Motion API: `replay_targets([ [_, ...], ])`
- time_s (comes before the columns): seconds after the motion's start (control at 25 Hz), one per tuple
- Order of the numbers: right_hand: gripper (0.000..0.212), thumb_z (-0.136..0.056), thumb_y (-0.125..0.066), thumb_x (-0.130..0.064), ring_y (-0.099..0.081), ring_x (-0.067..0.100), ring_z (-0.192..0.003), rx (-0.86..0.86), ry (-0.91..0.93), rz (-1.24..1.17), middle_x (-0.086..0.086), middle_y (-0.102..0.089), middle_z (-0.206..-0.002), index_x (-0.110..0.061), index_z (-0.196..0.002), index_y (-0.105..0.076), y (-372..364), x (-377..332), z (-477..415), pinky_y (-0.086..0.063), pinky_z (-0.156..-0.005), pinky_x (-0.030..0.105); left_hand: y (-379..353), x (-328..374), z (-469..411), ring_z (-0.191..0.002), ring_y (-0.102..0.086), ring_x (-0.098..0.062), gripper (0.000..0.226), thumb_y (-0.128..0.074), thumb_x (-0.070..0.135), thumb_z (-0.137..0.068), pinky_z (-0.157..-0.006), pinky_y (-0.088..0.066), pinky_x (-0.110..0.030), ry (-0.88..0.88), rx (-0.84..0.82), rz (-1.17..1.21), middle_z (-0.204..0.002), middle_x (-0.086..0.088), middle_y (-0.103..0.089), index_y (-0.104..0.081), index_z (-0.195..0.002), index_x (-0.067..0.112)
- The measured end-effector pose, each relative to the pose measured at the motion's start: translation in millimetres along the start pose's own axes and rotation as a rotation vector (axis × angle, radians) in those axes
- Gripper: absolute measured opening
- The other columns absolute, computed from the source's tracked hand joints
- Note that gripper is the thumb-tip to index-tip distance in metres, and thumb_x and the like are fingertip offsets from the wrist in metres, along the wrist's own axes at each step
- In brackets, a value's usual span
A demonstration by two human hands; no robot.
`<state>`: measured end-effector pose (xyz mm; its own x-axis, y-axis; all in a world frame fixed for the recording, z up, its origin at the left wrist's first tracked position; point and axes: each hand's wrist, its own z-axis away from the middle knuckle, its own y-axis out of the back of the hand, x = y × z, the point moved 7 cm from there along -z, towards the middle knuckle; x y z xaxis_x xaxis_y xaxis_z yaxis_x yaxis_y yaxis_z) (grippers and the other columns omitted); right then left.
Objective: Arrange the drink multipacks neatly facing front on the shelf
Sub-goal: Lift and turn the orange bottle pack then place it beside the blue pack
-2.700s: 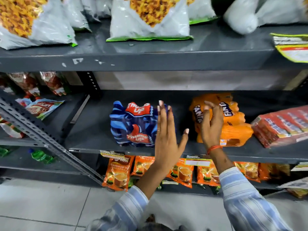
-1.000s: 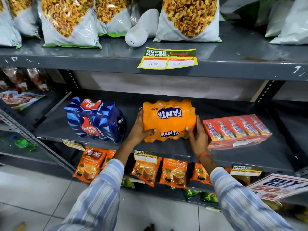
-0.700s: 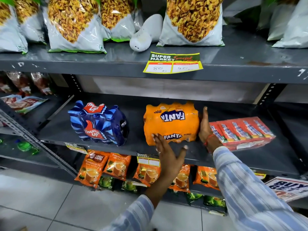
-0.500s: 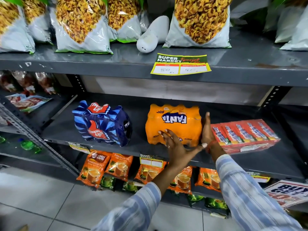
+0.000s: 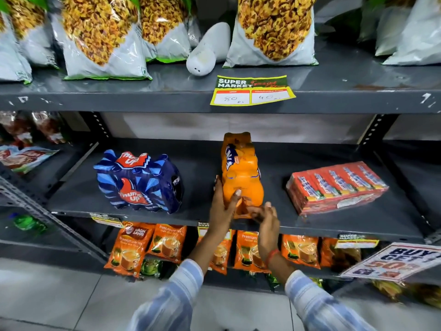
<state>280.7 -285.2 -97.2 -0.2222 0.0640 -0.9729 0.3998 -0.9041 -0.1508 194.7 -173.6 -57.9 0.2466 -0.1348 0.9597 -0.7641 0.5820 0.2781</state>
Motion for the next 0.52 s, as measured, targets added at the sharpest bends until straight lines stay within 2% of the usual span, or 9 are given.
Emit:
replay_targets([
  [0.12,0.046,-0.098,-0.03,-0.033,-0.058,0.02,-0.073,0.027,-0.048,-0.133,0.015,-0.056,-0.077,0.002,-0.089,-0.058,2,7,2,-0.046,-0.076,0.038,-13,19,14,-0.143,-0.017,-0.031,0.123,-0.047,0.083,-0.056,-0.115,-0.024,-0.05,-0.009,0.218,-0.109,-0.157,-0.013,-0.014,-0.003,-0.147,0.013],
  [0.16,0.058,-0.095,-0.027,-0.048,-0.057,0.012,-0.062,0.005,-0.071,-0.092,0.011,-0.051,-0.071,0.001,-0.089,-0.058,5,8,-1,-0.045,-0.07,0.036,-20,26,13,-0.143,-0.015,-0.033,0.129,-0.049,0.085,-0.053,-0.114,-0.023,-0.051,0.031,0.283,-0.131,-0.157,-0.015,-0.011,0.0,-0.147,0.01],
  [0.2,0.079,-0.085,-0.024,-0.067,-0.055,0.007,-0.051,-0.055,-0.087,0.024,0.008,-0.047,-0.066,0.004,-0.088,-0.059,6,9,-4,-0.042,-0.066,0.033,-25,33,9,-0.143,-0.015,-0.034,0.133,-0.053,0.084,-0.051,-0.114,-0.022,-0.053,0.077,0.354,-0.148,-0.157,-0.017,-0.009,0.002,-0.146,0.009],
  [0.24,0.093,-0.078,-0.022,-0.077,-0.055,0.006,-0.046,-0.08,-0.081,0.108,0.006,-0.046,-0.063,0.008,-0.086,-0.061,9,8,-8,-0.039,-0.064,0.031,-28,37,7,-0.143,-0.015,-0.036,0.136,-0.06,0.08,-0.05,-0.113,-0.022,-0.055,0.13,0.406,-0.149,-0.157,-0.018,-0.009,0.003,-0.146,0.008],
  [0.28,0.089,-0.083,-0.024,-0.07,-0.052,0.007,-0.044,-0.067,-0.081,0.052,0.006,-0.047,-0.059,0.009,-0.087,-0.064,10,3,-10,-0.037,-0.063,0.031,-30,39,4,-0.142,-0.016,-0.037,0.136,-0.067,0.076,-0.05,-0.112,-0.023,-0.057,0.164,0.453,-0.167,-0.156,-0.019,-0.011,0.002,-0.146,0.008],
  [0.36,0.062,-0.096,-0.03,-0.04,-0.048,0.012,-0.056,0.008,-0.089,-0.098,0.004,-0.048,-0.059,0.011,-0.093,-0.065,15,-3,-17,-0.036,-0.063,0.032,-30,42,2,-0.137,-0.024,-0.04,0.128,-0.075,0.065,-0.051,-0.109,-0.028,-0.058,0.187,0.514,-0.2,-0.15,-0.018,-0.022,-0.008,-0.145,0.009],
  [0.44,0.056,-0.098,-0.03,-0.032,-0.044,0.017,-0.063,0.009,-0.09,-0.097,0.006,-0.048,-0.062,0.01,-0.093,-0.067,13,-8,-20,-0.038,-0.065,0.032,-24,37,-1,-0.128,-0.035,-0.041,0.113,-0.079,0.055,-0.05,-0.104,-0.035,-0.056,0.211,0.528,-0.209,-0.139,-0.017,-0.035,-0.023,-0.138,0.01],
  [0.52,0.056,-0.099,-0.027,-0.033,-0.045,0.015,-0.063,-0.057,-0.086,-0.071,0.007,-0.051,-0.063,-0.001,-0.09,-0.072,12,-6,-19,-0.04,-0.065,0.029,-10,33,-5,-0.123,-0.04,-0.041,0.104,-0.081,0.049,-0.049,-0.101,-0.036,-0.054,0.18,0.509,-0.196,-0.131,-0.018,-0.041,-0.031,-0.131,0.009],
])
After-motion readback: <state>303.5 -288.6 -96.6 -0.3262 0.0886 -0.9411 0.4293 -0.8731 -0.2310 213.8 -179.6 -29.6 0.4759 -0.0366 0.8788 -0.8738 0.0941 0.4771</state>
